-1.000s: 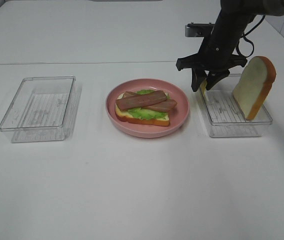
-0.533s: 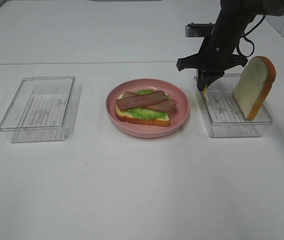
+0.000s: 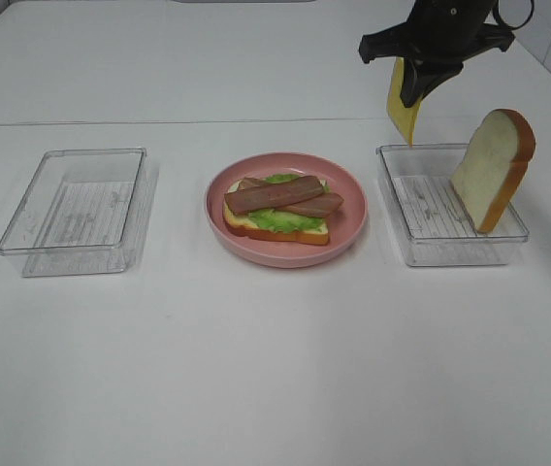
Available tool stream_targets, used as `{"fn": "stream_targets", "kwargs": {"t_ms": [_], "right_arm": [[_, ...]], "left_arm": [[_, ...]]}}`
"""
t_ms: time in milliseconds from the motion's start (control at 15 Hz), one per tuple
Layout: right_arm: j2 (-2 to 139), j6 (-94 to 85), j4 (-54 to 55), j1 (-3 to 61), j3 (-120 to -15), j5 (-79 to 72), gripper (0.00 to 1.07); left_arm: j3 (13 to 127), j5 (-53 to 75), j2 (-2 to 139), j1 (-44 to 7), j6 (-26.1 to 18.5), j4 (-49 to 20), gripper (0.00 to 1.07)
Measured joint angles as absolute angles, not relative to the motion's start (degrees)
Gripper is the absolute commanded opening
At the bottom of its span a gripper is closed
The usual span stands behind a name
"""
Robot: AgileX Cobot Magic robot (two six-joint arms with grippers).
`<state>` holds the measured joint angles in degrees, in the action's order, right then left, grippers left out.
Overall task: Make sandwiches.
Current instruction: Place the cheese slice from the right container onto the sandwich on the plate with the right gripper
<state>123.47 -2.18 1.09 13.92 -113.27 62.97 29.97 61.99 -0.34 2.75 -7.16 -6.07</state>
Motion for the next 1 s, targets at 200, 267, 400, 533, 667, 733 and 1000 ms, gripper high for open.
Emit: {"fn": "stream_targets", "kwargs": {"t_ms": [200, 267, 400, 533, 667, 733, 1000], "right_arm": [[121.30, -2.18, 5.67, 15.81, -113.27, 64.34, 0.00], [121.12, -2.23, 6.59, 17.13, -113.27, 65.09, 0.00], [121.12, -2.41, 8.54, 22.46, -113.27, 66.06, 0.00], [121.12, -2.41, 10.26, 25.95, -113.27, 65.66, 0.00], [121.30, -2.41, 13.06, 31.11, -113.27, 63.37, 0.00], [121.81, -2.41, 14.04, 32.60, -113.27, 62.28, 0.00], [126.39, -2.41, 14.90, 34.15, -113.27, 59.64, 0.00]], "left_arm": [[29.97, 61.99, -0.34, 2.75, -7.16, -6.02, 1.00], [29.97, 61.99, -0.34, 2.75, -7.16, -6.02, 1.00], [29.97, 61.99, -0.34, 2.75, -7.16, -6.02, 1.00], [29.97, 61.99, -0.34, 2.75, -7.16, -6.02, 1.00], [29.97, 61.99, -0.34, 2.75, -7.16, -6.02, 1.00], [29.97, 61.99, -0.34, 2.75, -7.16, -6.02, 1.00], [29.97, 61.99, -0.34, 2.75, -7.16, -6.02, 1.00]]}}
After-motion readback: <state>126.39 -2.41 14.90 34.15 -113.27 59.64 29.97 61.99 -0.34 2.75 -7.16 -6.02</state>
